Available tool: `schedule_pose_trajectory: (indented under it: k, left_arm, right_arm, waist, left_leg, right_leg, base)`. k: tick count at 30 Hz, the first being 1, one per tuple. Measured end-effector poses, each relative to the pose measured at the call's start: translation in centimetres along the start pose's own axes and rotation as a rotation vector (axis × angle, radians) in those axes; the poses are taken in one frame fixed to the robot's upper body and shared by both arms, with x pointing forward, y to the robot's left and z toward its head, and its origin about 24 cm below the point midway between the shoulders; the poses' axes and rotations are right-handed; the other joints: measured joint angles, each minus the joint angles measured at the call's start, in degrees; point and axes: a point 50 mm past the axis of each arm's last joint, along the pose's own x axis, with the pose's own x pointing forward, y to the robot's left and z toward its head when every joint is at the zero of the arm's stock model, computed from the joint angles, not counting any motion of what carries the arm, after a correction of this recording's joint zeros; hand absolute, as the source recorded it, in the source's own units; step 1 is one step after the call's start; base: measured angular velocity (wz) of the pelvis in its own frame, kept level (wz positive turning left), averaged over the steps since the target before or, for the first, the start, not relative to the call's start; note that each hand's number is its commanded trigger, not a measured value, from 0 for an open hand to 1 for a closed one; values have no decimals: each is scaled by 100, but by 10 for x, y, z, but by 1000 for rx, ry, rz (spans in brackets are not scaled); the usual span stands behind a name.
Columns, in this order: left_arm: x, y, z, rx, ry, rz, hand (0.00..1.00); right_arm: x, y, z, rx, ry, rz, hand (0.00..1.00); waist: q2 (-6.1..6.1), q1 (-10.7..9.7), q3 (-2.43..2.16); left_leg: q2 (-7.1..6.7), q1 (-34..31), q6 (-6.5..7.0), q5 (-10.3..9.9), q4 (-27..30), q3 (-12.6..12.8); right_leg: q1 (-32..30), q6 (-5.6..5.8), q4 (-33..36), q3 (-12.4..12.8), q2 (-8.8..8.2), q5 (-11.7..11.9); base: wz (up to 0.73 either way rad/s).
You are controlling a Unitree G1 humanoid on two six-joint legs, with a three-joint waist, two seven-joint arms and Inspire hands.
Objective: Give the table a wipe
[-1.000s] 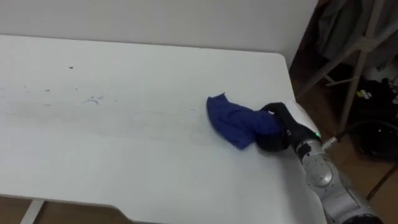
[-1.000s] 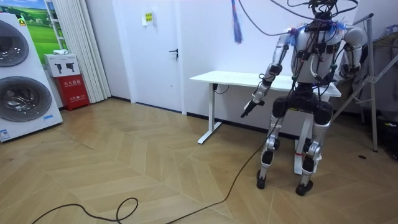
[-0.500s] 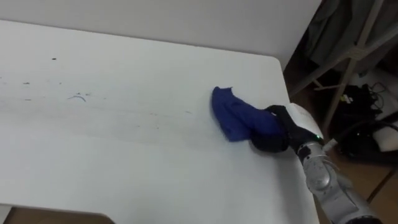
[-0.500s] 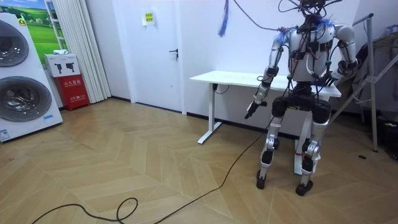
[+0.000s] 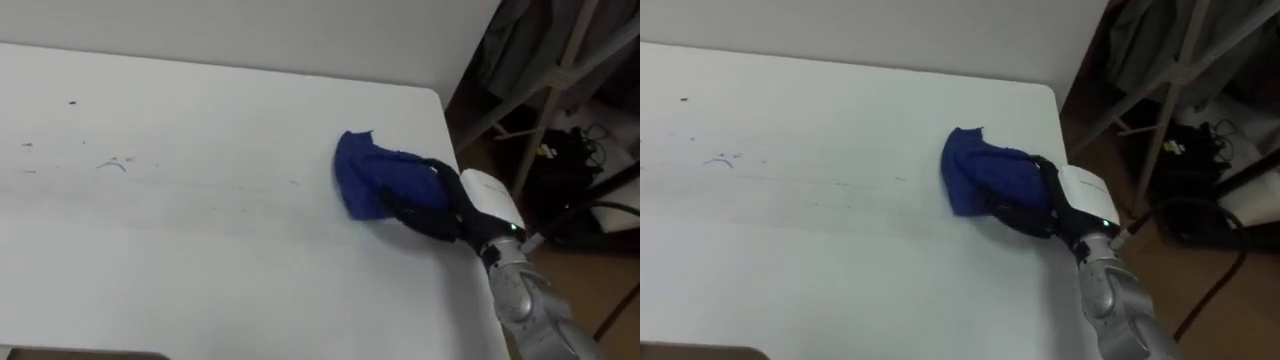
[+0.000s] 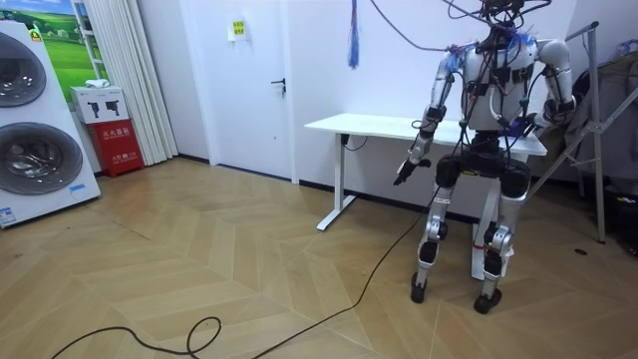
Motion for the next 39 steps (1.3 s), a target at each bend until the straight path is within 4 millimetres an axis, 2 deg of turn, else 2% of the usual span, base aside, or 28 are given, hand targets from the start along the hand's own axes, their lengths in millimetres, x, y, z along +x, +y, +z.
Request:
schedule_pose_trajectory:
  k: [2,4,5,8,11,14,19,20,22,23,25,28,30,31,33,34,35,36,37,38,39]
  left_arm:
    - [0,-1,1,-2,-1,-1,0]
    - [-1,-1,0,-3,-2,-1,0]
    - [-1,0,1,-5,-8,3,0]
    - [-2,2,3,-12,-33,17,0]
    - [-3,1,0,-12,-26,20,0]
    - [-4,1,-3,-21,-15,27,0]
    - [-10,-1,-22,-32,40,26,0]
    - [-11,1,-29,-45,62,35,0]
    - [-14,4,-39,-68,99,52,0]
    - [-15,6,-45,-79,122,60,0]
    - [-15,8,-49,-90,144,69,0]
    - [-16,9,-53,-94,156,73,0]
    - [-17,9,-54,-93,158,80,0]
    - [-17,9,-54,-92,158,81,0]
    - [-17,13,-57,-102,172,100,0]
    - [-17,14,-57,-107,177,105,0]
    - [-17,16,-59,-104,186,113,0]
    - [-17,15,-61,-102,195,112,0]
    - [-18,15,-61,-101,197,110,0]
    - [-17,13,-60,-103,197,107,0]
    - [-17,13,-60,-104,198,105,0]
  right_arm:
    - [2,-15,0,14,-1,-69,0]
    - [3,-37,1,38,-13,-175,0]
    - [3,-42,1,43,-12,-202,0]
    - [2,-60,-1,58,-8,-291,0]
    - [0,-72,-4,120,6,-346,0]
    - [-3,-84,-15,210,50,-427,0]
    - [-18,-101,-41,266,142,-559,0]
    - [-23,-108,-48,275,168,-601,0]
    - [-30,-118,-62,302,212,-662,0]
    - [-38,-121,-73,334,258,-705,0]
    - [-50,-118,-91,376,348,-740,0]
    - [-69,-98,-120,435,510,-729,0]
    - [-91,-70,-147,471,696,-664,0]
    - [-97,-63,-153,478,744,-647,0]
    - [-124,-35,-176,544,944,-594,0]
    - [-132,-28,-181,558,992,-582,0]
    - [-148,-14,-189,590,1089,-560,0]
    - [-164,0,-196,614,1183,-526,0]
    - [-172,6,-198,628,1228,-507,0]
    - [-190,22,-201,663,1321,-461,0]
    - [-208,39,-200,679,1399,-390,0]
  waist:
    - [38,-115,15]
    - [66,-211,-3]
    - [58,-236,-8]
    - [-13,-292,-49]
    - [-127,-362,-41]
    - [-191,-457,-59]
    - [-228,-624,-36]
    - [-212,-665,-13]
    - [-254,-764,-22]
    - [-270,-785,-4]
    - [-320,-806,-4]
    - [-373,-895,-24]
    - [-392,-918,-40]
    - [-389,-907,-41]
    - [-377,-946,-44]
    - [-372,-976,-46]
    - [-338,-967,-56]
    - [-295,-972,-81]
    - [-271,-976,-95]
    - [-229,-973,-117]
    - [-219,-966,-119]
  left_leg:
    - [0,-7,0,0,-7,0]
    - [0,8,0,0,-11,6]
    - [0,9,0,0,-11,8]
    - [-8,34,1,1,-3,22]
    - [-11,109,1,1,-4,54]
    - [-11,137,1,1,-8,82]
    - [-7,306,2,-10,-111,164]
    - [-1,302,3,-36,-125,174]
    - [0,290,4,-47,-124,195]
    - [4,291,3,-48,-125,205]
    - [9,300,0,-50,-125,239]
    - [15,302,4,-81,-123,254]
    - [24,306,11,-120,-99,281]
    - [24,307,14,-127,-100,290]
    - [24,300,14,-130,-106,302]
    - [26,294,13,-130,-106,298]
    - [34,285,12,-143,-113,293]
    - [35,292,11,-158,-112,294]
    - [35,297,11,-160,-110,296]
    - [35,313,11,-160,-111,295]
    - [36,318,11,-160,-105,286]
  right_leg:
    - [-15,0,2,9,3,0]
    - [-27,5,5,50,21,-6]
    - [-37,6,10,65,25,-6]
    - [-48,17,33,131,32,-14]
    - [-13,19,53,172,33,-36]
    - [-8,19,49,202,39,-35]
    - [74,20,49,289,78,-37]
    - [42,18,60,318,93,-36]
    - [3,14,74,353,109,-34]
    - [-6,12,76,374,121,-33]
    - [-18,10,77,416,137,-32]
    - [-21,8,66,433,145,-28]
    - [-15,11,66,435,146,-27]
    - [-21,11,66,437,148,-27]
    - [-32,16,67,444,156,-30]
    - [-33,20,66,435,156,-33]
    - [-33,30,67,416,158,-41]
    - [-34,35,67,417,162,-45]
    - [-32,36,67,424,165,-46]
    - [-16,46,67,428,165,-54]
    - [-5,49,69,426,164,-63]
  base:
    - [-2]
    - [-8]
    - [-11]
    - [-10]
    - [-7]
    - [-6]
    - [-6]
    - [-18]
    - [-12]
    - [-10]
    - [-10]
    - [-4]
    - [-3]
    - [-8]
    - [-2]
    - [4]
    - [0]
    - [0]
    - [0]
    - [0]
    - [0]
